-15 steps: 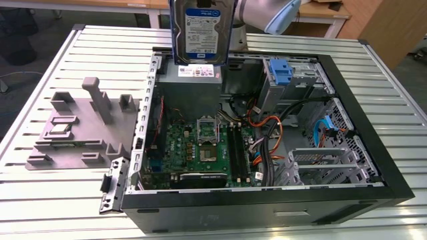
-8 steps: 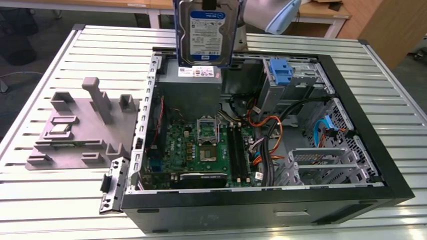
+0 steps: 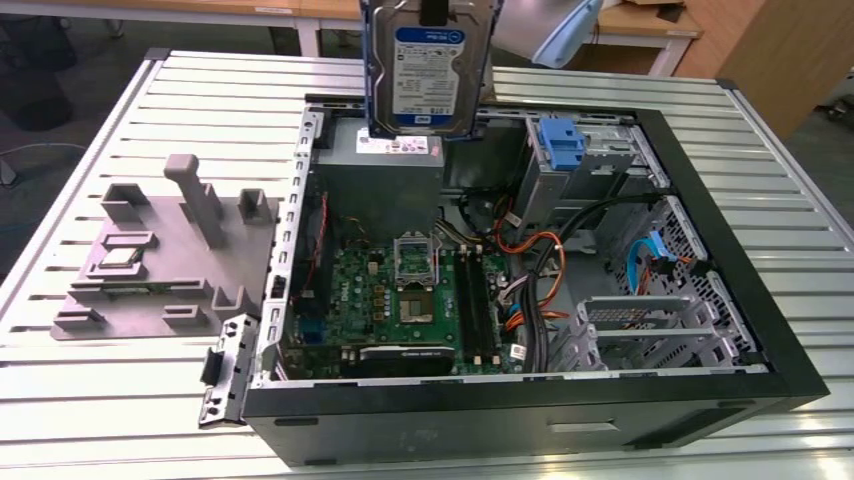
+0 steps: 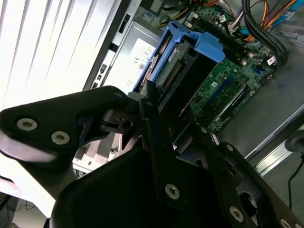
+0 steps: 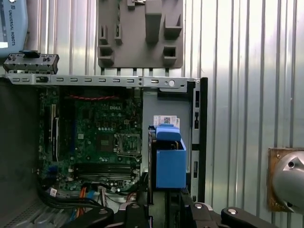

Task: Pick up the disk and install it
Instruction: 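Pick up the disk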

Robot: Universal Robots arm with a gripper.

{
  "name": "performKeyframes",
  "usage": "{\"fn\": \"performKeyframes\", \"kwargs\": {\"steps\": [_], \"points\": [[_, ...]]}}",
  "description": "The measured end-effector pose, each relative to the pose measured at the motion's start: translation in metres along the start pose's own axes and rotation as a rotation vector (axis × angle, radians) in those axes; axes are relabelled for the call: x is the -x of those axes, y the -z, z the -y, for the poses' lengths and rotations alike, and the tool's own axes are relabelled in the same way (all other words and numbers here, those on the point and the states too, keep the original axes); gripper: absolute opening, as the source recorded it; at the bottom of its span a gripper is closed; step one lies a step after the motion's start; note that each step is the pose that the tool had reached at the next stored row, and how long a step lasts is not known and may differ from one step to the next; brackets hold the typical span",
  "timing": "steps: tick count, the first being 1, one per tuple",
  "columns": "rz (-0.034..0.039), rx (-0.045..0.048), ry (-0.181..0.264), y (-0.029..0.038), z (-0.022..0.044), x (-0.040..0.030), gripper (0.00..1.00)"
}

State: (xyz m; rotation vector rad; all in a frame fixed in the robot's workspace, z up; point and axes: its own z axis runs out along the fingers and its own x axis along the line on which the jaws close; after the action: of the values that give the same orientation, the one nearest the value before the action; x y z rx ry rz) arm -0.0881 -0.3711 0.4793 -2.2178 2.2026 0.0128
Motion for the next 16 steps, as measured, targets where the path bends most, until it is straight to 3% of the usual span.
{"fn": "performKeyframes", "kwargs": {"steps": [16], "points": [[-0.0001, 0.0001, 0.0, -0.0026, 0.0184, -0.0223, 0.35]]}}
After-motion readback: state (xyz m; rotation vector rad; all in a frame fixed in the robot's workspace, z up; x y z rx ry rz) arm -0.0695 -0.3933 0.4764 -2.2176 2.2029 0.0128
